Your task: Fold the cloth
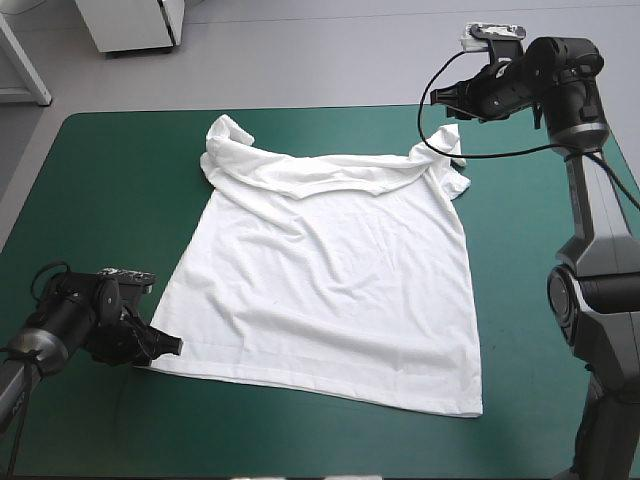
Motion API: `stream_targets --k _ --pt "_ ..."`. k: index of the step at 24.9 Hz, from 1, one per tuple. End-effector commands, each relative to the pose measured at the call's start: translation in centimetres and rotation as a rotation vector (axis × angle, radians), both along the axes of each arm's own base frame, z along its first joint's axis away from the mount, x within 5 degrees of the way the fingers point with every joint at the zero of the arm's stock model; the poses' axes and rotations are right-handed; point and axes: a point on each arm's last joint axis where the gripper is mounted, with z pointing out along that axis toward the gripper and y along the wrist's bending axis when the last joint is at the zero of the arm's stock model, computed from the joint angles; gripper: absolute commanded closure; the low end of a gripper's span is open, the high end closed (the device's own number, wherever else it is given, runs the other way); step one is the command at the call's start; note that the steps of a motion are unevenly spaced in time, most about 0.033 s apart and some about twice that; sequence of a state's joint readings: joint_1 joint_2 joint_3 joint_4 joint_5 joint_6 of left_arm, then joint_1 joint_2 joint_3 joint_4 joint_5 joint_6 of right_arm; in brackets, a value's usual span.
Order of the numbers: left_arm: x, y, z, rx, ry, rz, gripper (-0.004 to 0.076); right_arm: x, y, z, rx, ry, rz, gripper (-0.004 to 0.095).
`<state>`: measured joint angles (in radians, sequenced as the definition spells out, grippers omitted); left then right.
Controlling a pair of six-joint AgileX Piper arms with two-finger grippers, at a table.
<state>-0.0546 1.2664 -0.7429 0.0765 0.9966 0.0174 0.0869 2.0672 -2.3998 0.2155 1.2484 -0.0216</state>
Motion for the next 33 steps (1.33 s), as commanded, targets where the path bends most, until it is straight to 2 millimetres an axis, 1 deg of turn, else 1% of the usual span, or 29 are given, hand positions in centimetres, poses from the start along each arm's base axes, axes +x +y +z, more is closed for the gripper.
stream_targets --k 1,5,7,8,12,15,17,18,23,28,29,30,31,33 --pt "1.3 -0.2 -0.4 -0.011 -0.016 0.016 0.0433 -2.4 -0.2 3.8 0.015 -0.094 0.012 0.0517" --pt "2.1 -0.2 -2.1 -0.009 0.044 0.028 0.0433 -2.4 -0.2 3.8 0.015 -0.094 0.012 0.0517" --pt "2.3 -0.2 -2.4 -0.010 0.051 0.034 0.0435 -2.4 -0.2 3.8 0.015 -0.094 0.012 0.0517" --pt "2.4 -0.2 -2.6 -0.009 0.056 0.034 0.0459 -2.4 -0.2 3.8 0.015 -0.094 0.012 0.0517" --pt "2.5 -0.2 -2.8 -0.008 0.068 0.035 0.0747 -2.7 -0.2 4.1 0.015 -0.100 0.012 0.0517" --pt "2.5 -0.2 -2.8 -0.008 0.068 0.035 0.0743 -4.2 -0.4 4.5 0.008 -0.078 0.010 0.0517" --pt "2.5 -0.2 -2.8 -0.008 0.068 0.035 0.0746 -5.4 -0.5 3.9 -0.002 -0.032 0.006 0.0516" --pt "2.5 -0.2 -2.8 -0.008 0.068 0.035 0.0746 -6.5 -0.6 3.7 -0.004 -0.007 0.006 0.0516" --pt "2.5 -0.3 -2.8 -0.014 0.066 0.037 0.0746 -11.1 -0.7 -0.2 -0.033 0.179 0.016 0.0516" --pt "2.5 -0.3 -2.8 -0.015 0.062 0.034 0.0746 -16.1 0.6 -3.5 -0.137 0.294 0.078 0.0516" --pt "2.6 -0.3 -2.8 -0.015 0.058 0.034 0.0746 -17.9 1.1 -4.7 -0.156 0.332 0.111 0.0516" --pt "2.6 -0.3 -2.8 -0.015 0.059 0.026 0.0746 -18.7 1.3 -5.1 -0.156 0.339 0.117 0.0516" --pt "2.6 -0.3 -2.8 -0.014 0.059 0.018 0.0746 -20.1 1.4 -6.2 -0.158 0.360 0.113 0.0516" --pt "2.6 -0.3 -2.8 -0.014 0.059 0.018 0.0746 -21.3 1.4 -7.2 -0.155 0.377 0.110 0.0516"
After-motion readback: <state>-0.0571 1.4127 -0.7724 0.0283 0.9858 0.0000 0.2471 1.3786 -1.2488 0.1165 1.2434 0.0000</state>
